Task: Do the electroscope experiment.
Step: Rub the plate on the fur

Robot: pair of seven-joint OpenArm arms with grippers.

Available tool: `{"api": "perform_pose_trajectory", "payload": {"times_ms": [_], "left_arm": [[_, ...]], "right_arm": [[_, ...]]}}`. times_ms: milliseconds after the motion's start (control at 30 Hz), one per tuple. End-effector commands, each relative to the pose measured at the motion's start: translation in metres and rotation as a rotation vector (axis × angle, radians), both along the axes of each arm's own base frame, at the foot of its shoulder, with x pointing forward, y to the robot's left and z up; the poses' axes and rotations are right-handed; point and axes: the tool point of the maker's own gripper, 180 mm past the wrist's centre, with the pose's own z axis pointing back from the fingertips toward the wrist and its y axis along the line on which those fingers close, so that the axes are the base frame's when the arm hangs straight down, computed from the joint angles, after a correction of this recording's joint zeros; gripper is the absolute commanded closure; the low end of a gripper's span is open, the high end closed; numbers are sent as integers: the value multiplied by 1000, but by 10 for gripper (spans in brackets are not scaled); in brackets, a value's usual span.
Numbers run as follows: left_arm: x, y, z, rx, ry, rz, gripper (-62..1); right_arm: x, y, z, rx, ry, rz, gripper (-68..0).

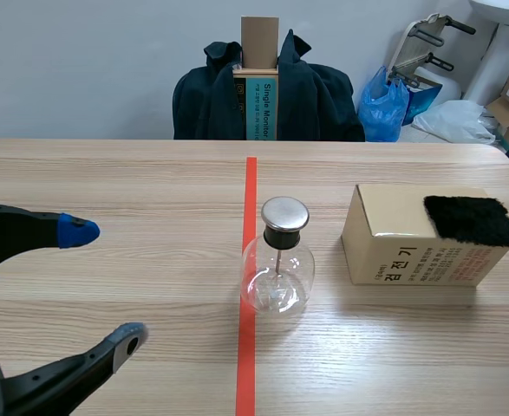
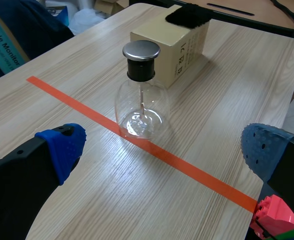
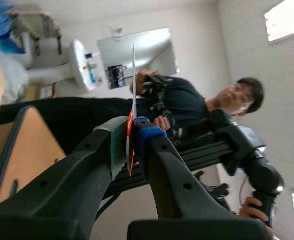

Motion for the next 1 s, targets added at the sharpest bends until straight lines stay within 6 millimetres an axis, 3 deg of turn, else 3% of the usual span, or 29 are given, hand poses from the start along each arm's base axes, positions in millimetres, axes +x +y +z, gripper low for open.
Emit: {"api": "perform_pose_trajectory", "payload": {"times_ms": [0,200,433,800,967], "left_arm": [[2,-2,6,-30,-13,9,-623],[2,-2,6,-28,-11,9,-623],[2,-1,4,-21,-6,9,-623],[2,-1,1,-6,4,9,-623],[2,-1,1,-6,4,9,-623]], "right_arm": [[7,8,-4,-13,-5,35,-8],[18,25,-55,-54,111,95,-8],[12,50,-96,-64,217,200,-8],[-3,66,-137,-62,352,306,-8],[2,64,-142,-61,367,305,-8]]}}
